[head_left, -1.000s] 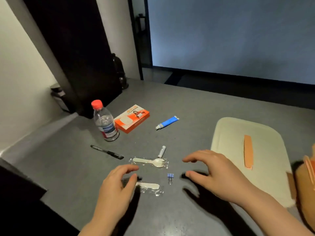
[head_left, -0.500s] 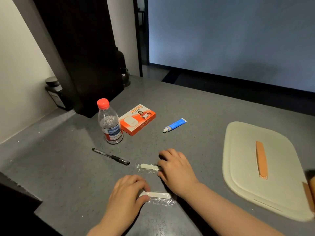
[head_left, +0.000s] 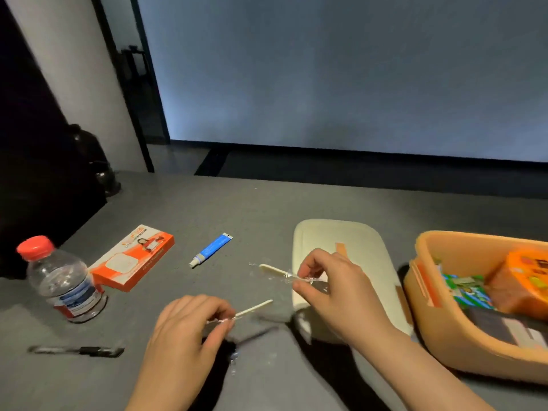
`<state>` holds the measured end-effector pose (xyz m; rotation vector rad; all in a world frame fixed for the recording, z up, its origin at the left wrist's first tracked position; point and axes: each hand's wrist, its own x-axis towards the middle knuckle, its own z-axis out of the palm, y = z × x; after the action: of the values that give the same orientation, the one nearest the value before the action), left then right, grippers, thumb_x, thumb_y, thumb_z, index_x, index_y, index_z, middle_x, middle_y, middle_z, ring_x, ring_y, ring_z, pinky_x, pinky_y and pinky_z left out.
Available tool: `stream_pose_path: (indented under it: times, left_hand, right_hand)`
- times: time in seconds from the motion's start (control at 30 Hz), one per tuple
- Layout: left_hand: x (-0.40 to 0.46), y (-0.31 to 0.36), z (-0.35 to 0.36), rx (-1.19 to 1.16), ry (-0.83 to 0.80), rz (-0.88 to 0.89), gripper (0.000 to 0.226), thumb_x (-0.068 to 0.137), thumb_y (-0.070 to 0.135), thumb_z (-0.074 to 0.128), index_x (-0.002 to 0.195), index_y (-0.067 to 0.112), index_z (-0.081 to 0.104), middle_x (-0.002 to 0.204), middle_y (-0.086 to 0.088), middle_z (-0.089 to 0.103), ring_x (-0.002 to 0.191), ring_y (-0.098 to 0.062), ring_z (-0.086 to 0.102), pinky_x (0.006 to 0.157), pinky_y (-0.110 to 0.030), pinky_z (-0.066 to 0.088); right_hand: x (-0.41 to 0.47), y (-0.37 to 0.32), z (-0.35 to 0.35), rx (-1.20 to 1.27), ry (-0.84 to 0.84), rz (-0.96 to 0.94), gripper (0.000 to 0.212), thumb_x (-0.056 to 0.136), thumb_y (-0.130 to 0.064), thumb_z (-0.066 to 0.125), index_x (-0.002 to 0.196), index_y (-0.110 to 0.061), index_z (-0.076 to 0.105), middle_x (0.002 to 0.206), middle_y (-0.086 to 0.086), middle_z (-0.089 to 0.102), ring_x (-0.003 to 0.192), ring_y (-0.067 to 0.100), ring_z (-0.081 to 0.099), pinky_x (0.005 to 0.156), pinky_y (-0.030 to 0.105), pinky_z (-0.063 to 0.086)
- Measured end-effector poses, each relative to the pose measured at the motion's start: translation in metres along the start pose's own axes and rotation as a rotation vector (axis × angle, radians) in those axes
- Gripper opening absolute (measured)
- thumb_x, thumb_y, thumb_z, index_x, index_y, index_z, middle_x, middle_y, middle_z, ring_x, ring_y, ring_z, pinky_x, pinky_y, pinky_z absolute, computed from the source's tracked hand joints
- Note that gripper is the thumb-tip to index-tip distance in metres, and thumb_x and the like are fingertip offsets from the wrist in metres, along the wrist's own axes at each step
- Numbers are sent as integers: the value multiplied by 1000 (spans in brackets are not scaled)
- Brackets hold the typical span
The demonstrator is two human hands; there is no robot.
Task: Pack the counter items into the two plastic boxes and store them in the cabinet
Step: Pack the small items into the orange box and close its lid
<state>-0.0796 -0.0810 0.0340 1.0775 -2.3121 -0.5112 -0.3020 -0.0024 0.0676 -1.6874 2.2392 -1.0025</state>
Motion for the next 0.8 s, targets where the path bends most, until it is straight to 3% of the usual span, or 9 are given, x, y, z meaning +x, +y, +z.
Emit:
stream_pose_path:
  times: [0.1,0.23,0.33,0.5,0.63,0.8]
  left_hand:
    - [26,50,21,-115,-3,51,5,75,43,57,79,41,58,84,20,60,82,5,52,77,-13,32]
    - [46,124,67,-271,-49,153,20,78,24,76,83,37,62,98,22,59,84,7,54,78,-11,34]
    - [54,172,100,-370,-108,205,25,78,13,74,82,36,63,91,19,61,83,-1,56,77,-24,41]
    - [70,228,139,-416,-137,274,23,80,14,72,83,35,63,82,18,62,82,-4,57,74,-41,48]
    - [87,246,155,-410,-92,254,21,82,16,69,85,35,63,85,20,62,85,-3,57,76,-45,48]
    - [98,246,157,-380,-21,230,18,82,15,69,85,32,65,86,20,63,85,-3,57,76,-47,48]
  right_hand:
    - [-26,36,-61,28,185,138,20,77,-29,74,76,-31,55,77,-15,61,81,-1,55,69,15,38]
    - [-77,84,-124,-13,384,298,19,76,-27,76,74,-28,57,74,-12,62,76,4,55,67,23,41]
    - [-109,114,-155,-3,455,394,19,76,-27,76,74,-29,57,73,-11,61,73,7,56,65,31,44]
    - [-130,159,-194,-71,483,460,18,78,-24,75,75,-29,58,74,-12,61,77,6,56,66,34,46]
    - [-107,190,-223,-291,342,391,14,81,-32,71,78,-31,57,81,-19,59,85,4,53,70,29,41]
    - [-44,212,-223,-495,1,187,12,83,-40,68,87,-32,61,101,-13,61,105,12,48,95,35,36]
